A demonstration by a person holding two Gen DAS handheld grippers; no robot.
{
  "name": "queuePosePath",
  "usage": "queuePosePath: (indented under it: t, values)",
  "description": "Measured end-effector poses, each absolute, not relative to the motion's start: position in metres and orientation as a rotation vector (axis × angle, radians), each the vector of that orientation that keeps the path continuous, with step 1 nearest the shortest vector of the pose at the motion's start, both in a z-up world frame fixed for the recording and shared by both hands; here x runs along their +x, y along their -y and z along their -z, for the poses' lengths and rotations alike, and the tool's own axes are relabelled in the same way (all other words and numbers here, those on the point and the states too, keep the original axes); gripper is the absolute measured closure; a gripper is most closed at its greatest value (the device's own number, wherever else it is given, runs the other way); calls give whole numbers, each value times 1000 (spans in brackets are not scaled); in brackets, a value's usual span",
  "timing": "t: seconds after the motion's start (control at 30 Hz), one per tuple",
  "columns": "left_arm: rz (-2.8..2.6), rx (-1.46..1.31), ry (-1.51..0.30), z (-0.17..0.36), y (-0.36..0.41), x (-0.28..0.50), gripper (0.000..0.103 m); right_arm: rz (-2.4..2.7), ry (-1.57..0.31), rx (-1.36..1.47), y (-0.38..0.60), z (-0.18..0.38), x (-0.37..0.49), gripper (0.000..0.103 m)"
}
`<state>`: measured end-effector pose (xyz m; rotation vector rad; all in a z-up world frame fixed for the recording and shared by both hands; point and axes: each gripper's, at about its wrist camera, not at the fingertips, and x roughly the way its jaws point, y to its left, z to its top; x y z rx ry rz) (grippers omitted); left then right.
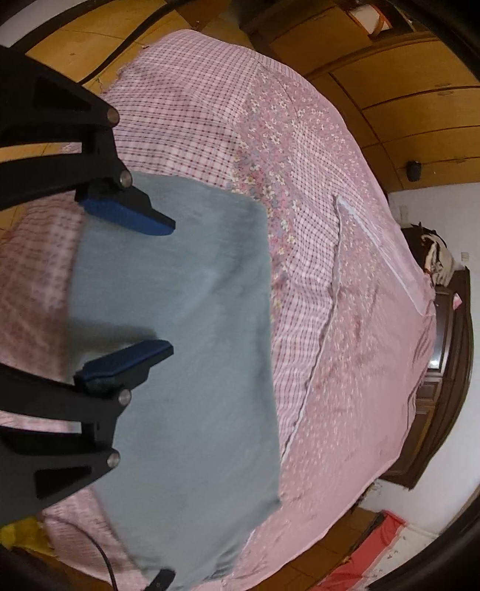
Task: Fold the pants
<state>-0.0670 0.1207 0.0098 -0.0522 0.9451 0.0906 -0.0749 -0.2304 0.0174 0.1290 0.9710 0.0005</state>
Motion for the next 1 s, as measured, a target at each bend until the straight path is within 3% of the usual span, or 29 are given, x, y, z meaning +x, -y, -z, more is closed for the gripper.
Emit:
queuePosePath:
  t: [0.2, 0.5, 1.0]
  values:
    - [11, -32, -839, -44, -94, -93, 41, -43, -961, 117, 185, -16, -92, 59]
    - [54, 13, -762, -82, -52, -102, 36, -30, -850, 21, 157, -60, -106, 49]
    - [-95, -87, -970, -29, -169, -75, 35, -343, -935, -90, 32, -27, -82, 48]
